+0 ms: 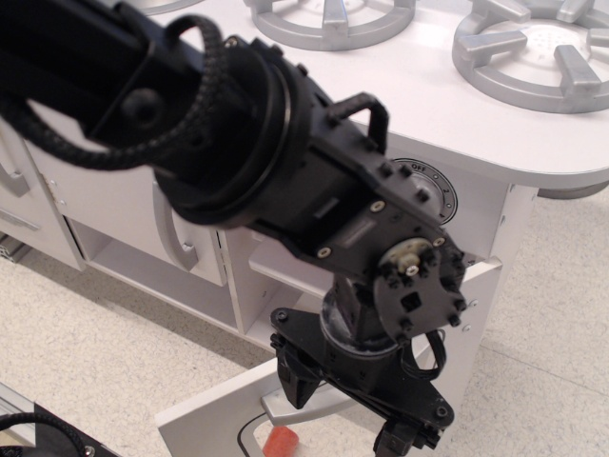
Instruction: Close oven
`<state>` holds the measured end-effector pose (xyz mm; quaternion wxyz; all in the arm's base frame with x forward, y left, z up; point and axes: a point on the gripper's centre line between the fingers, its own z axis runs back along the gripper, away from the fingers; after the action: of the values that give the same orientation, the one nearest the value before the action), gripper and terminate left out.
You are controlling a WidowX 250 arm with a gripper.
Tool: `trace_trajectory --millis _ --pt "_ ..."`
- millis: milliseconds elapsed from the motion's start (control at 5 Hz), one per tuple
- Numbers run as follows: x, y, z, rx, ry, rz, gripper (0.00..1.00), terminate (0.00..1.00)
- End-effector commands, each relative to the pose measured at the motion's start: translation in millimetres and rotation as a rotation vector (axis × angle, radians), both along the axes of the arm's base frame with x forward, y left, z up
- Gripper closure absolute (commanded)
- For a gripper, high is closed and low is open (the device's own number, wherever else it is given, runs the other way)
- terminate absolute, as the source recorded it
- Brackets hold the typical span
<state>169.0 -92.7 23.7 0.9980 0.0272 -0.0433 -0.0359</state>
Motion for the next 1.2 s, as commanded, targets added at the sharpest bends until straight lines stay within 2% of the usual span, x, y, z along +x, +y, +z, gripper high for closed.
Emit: trace_trajectory --millis 0,200,400,600,800,1000 --pt "0 0 0 0.0 0.0 0.0 0.0 0.0" --pt "-10 8 -18 -0.051 -0.009 0.018 0.0 0.0" --pt "-15 17 -31 -0.074 0.006 0.079 0.0 0.0" --pt "-19 26 -36 -0.069 0.03 0.119 0.0 0.0" --pt "-20 41 -39 -0.046 0.017 0.131 0.0 0.0" --pt "-7 63 -36 -0.019 -0.017 0.161 0.0 0.0"
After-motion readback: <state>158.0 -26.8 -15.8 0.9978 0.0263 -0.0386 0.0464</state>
